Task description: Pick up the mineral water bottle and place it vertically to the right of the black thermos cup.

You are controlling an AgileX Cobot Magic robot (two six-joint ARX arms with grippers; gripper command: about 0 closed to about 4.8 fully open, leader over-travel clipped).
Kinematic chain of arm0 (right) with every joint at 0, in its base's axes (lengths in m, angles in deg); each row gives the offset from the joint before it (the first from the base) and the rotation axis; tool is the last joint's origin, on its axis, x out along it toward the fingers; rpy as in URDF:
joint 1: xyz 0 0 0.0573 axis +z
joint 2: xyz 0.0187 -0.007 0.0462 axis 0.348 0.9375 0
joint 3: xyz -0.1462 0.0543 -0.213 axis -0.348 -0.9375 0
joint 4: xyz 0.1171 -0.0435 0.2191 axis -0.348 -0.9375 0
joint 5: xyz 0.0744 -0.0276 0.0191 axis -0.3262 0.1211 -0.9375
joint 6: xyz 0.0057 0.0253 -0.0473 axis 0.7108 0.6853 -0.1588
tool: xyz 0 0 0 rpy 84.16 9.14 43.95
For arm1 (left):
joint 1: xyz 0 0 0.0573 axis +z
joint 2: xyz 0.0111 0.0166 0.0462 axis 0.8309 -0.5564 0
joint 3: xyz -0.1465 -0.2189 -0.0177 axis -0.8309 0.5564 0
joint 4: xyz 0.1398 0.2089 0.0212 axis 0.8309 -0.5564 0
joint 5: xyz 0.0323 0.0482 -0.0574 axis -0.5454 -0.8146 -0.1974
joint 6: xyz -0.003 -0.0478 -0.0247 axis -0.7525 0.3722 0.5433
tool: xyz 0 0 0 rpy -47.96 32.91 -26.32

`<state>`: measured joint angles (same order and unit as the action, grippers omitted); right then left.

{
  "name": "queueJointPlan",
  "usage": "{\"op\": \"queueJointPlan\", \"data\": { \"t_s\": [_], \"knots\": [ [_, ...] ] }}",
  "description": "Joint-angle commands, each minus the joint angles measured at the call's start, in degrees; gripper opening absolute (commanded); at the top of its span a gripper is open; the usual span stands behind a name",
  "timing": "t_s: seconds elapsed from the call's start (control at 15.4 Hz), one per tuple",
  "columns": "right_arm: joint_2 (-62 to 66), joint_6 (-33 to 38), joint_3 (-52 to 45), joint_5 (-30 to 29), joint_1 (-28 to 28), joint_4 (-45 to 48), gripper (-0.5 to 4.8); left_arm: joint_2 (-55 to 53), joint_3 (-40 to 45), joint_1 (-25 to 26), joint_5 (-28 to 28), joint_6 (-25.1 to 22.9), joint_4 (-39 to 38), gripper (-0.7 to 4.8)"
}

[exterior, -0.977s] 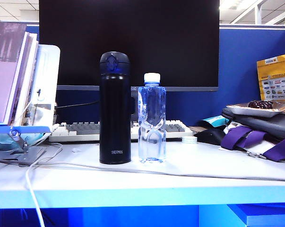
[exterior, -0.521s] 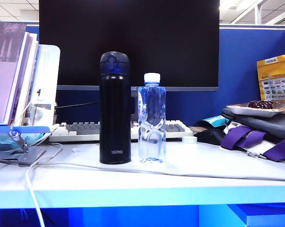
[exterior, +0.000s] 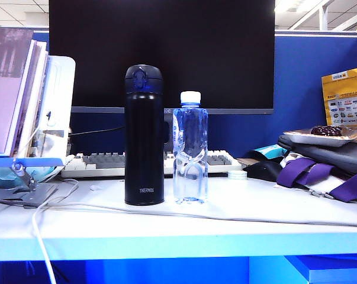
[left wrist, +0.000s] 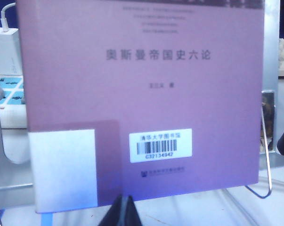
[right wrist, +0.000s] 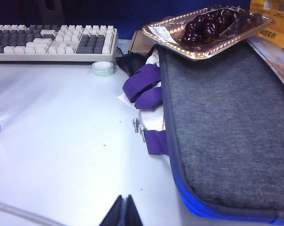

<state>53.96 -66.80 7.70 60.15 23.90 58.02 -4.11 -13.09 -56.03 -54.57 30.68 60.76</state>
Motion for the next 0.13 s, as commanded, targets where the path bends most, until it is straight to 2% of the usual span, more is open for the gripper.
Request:
{"op": "queueJointPlan", "data": {
  "t_s": [0.07,0.13],
  "knots": [
    [0.0,0.0,-0.2,0.0,0.0,-0.3,-0.01,0.2,0.0,0.0,0.4,-0.1,-0.7,-0.05],
    [0.0,0.0,-0.2,0.0,0.0,-0.3,-0.01,0.2,0.0,0.0,0.4,-0.1,-0.7,-0.05]
  ]
}}
